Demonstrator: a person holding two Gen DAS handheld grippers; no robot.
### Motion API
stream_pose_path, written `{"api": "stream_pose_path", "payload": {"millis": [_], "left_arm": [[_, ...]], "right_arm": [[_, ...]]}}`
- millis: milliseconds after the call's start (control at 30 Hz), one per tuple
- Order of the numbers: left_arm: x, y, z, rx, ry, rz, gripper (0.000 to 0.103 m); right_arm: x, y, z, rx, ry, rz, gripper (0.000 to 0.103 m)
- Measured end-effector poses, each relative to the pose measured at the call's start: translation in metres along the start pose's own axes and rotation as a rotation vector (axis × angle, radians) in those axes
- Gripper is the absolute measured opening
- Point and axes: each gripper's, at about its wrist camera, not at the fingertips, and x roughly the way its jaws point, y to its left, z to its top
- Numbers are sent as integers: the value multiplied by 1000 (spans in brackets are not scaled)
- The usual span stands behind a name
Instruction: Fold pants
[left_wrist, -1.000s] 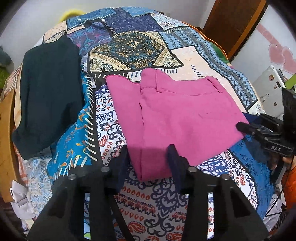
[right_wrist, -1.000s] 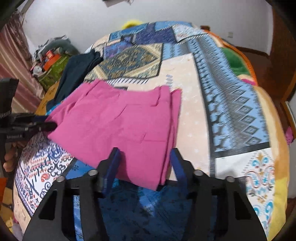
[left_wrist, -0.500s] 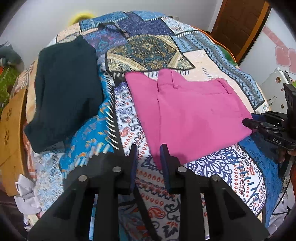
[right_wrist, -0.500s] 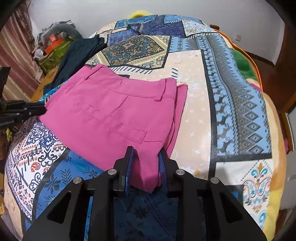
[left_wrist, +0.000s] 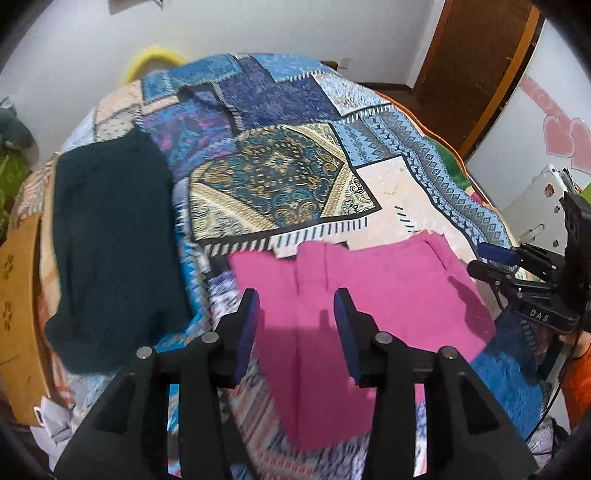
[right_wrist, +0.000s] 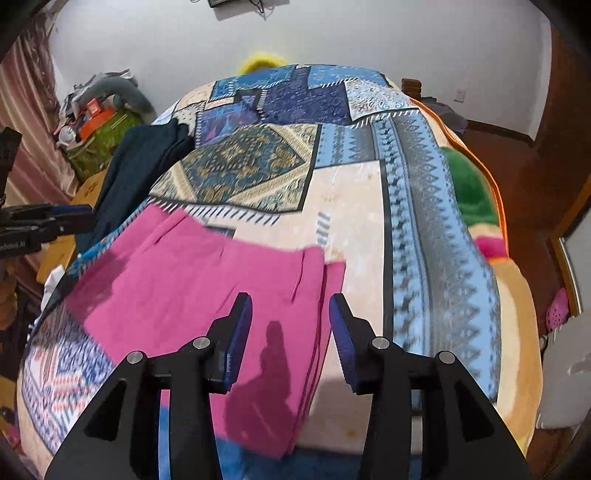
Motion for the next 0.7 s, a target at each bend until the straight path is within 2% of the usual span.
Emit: {"api": "stream_pose_path", "payload": {"millis": [167, 267, 300, 367, 400, 433, 467, 700], "left_arm": [[43, -10, 14, 4, 78, -41, 42], [62, -16, 16, 41, 109, -25, 42], [67, -18, 16, 56, 114, -12, 39], [77, -21, 14, 95, 140, 24, 32], [82, -21, 13, 102, 153, 38, 32], [85, -21, 11, 102, 157, 43, 32], [87, -21, 10, 106, 158, 50, 32], [79, -16, 7, 80, 145, 41, 33]], "right_arm": [[26, -2, 13, -7, 20, 4, 39], [39, -1, 15, -30, 35, -2, 39], [44, 0, 15, -40, 41, -12, 39], [50, -2, 15, -55, 56, -21, 30], [55, -1, 14, -72, 74, -41, 26], [57, -2, 13, -85, 83, -51, 20], [60, -3, 12, -107, 92, -59, 19], [58, -5, 12, -129, 105, -68, 17]]}}
